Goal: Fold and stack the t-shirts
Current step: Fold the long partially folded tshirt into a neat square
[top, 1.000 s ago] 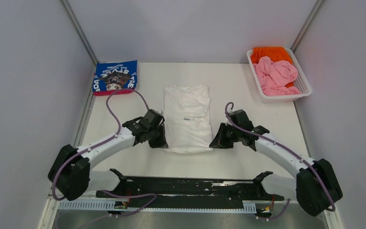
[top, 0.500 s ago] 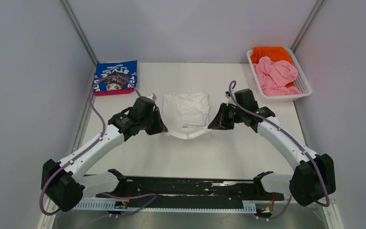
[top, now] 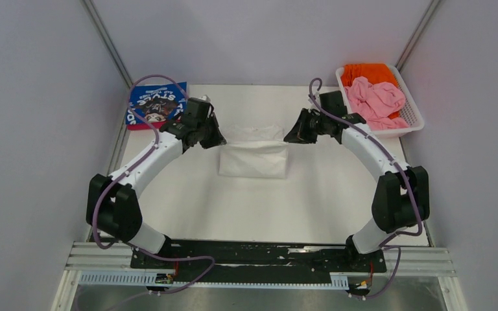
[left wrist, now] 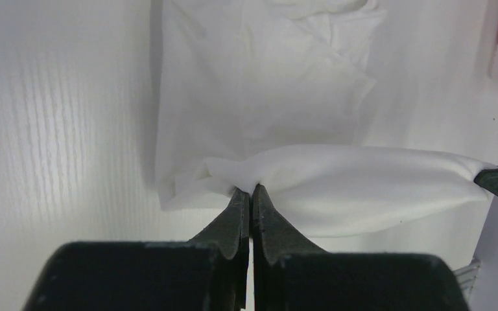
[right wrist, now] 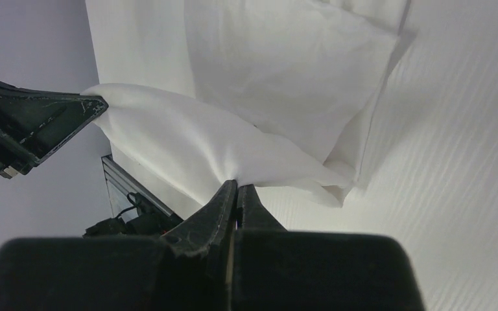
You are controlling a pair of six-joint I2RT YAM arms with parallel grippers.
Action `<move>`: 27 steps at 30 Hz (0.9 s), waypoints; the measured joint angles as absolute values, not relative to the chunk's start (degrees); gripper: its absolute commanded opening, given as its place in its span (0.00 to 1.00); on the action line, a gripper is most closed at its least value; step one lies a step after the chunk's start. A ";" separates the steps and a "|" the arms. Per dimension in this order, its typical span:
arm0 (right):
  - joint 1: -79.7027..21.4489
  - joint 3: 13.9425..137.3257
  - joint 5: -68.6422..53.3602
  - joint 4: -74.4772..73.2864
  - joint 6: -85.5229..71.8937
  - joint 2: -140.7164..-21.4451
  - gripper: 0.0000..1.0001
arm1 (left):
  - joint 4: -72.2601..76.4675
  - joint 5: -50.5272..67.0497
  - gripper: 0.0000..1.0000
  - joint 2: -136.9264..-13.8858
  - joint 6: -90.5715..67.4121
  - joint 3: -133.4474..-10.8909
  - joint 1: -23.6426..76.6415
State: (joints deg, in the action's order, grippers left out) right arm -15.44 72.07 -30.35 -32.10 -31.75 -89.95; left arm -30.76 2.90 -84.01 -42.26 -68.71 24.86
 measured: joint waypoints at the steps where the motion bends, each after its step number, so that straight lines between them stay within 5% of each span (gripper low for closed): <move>1: -15.03 73.41 -30.39 -31.99 -31.64 -91.46 0.00 | -30.46 3.16 0.00 -85.56 -41.89 -69.73 24.01; 21: -11.38 88.16 -30.98 -27.81 -31.16 -113.89 0.00 | -26.89 5.74 0.00 -108.84 -38.15 -84.95 18.76; 23: -11.27 89.43 -30.94 -27.55 -31.18 -115.59 0.05 | -26.85 5.41 0.13 -110.74 -38.15 -86.39 18.61; 24: -11.18 90.24 -30.92 -27.51 -31.18 -116.55 0.11 | -26.76 5.21 0.36 -111.53 -38.17 -86.98 18.57; 25: -11.05 91.39 -30.81 -27.40 -31.20 -117.73 0.23 | -26.74 4.95 0.49 -112.42 -38.33 -87.68 18.52; 26: -10.94 92.42 -30.46 -27.22 -31.29 -118.78 0.39 | -26.63 4.75 0.72 -113.14 -38.02 -88.25 18.48; 27: -10.72 93.95 -30.09 -27.20 -31.24 -120.07 0.62 | -26.61 4.45 0.86 -114.06 -38.22 -89.10 18.35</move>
State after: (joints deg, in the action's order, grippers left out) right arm -10.72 93.95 -30.09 -27.20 -31.24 -120.07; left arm -26.61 4.45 -114.06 -38.22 -89.10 18.35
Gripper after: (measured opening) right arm 0.194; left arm 0.424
